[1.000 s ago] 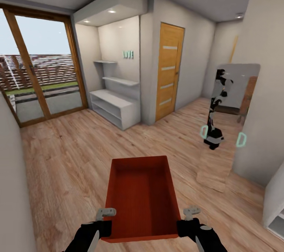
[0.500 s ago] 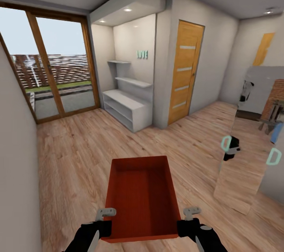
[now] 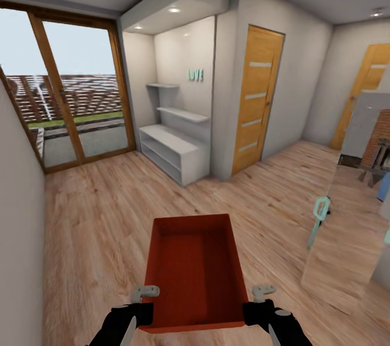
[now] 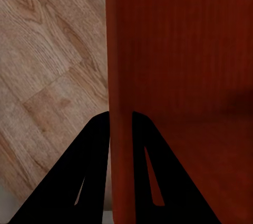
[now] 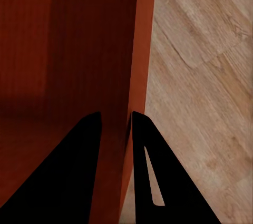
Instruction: Move the two storage containers from the living room to the garage. In the garage, place one container on the floor and stack the other container on top of it (either order is fine).
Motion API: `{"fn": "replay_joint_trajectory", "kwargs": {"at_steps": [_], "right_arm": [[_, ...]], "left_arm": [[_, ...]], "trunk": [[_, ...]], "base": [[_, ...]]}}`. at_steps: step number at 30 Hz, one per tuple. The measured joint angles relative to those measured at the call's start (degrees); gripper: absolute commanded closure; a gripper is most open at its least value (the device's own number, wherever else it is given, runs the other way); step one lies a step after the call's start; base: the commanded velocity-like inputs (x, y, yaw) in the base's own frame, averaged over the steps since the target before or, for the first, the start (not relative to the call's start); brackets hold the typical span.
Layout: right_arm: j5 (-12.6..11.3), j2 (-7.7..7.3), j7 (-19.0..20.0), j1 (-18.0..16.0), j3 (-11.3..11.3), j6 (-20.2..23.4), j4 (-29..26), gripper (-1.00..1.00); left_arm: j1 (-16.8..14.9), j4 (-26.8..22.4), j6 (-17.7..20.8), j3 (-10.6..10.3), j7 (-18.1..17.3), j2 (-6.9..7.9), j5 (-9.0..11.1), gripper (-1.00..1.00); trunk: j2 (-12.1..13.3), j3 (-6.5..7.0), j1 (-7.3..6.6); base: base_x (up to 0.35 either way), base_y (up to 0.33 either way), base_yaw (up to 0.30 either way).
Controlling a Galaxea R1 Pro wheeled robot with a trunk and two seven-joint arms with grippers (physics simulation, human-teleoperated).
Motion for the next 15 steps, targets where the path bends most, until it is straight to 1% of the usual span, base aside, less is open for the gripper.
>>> {"fn": "replay_joint_trajectory", "kwargs": {"at_steps": [4, 11, 15], "right_arm": [[0.0, -0.01, 0.0, 0.0, 0.0, 0.0, 0.0, 1.0], [0.1, 0.0, 0.0, 0.0, 0.0, 0.0, 0.0, 1.0], [0.1, 0.0, 0.0, 0.0, 0.0, 0.0, 0.0, 1.0]], "left_arm": [[0.0, 0.0, 0.0, 0.0, 0.0, -0.01, 0.0, 1.0], [0.0, 0.0, 0.0, 0.0, 0.0, -0.01, 0.0, 1.0], [0.0, 0.0, 0.0, 0.0, 0.0, -0.01, 0.0, 1.0]], "trunk": [[0.0, 0.0, 0.0], [0.0, 0.0, 0.0], [0.0, 0.0, 0.0]], "base": [[0.323, 0.0, -0.121], [0.323, 0.0, -0.248], [0.324, 0.0, -0.097]]}}
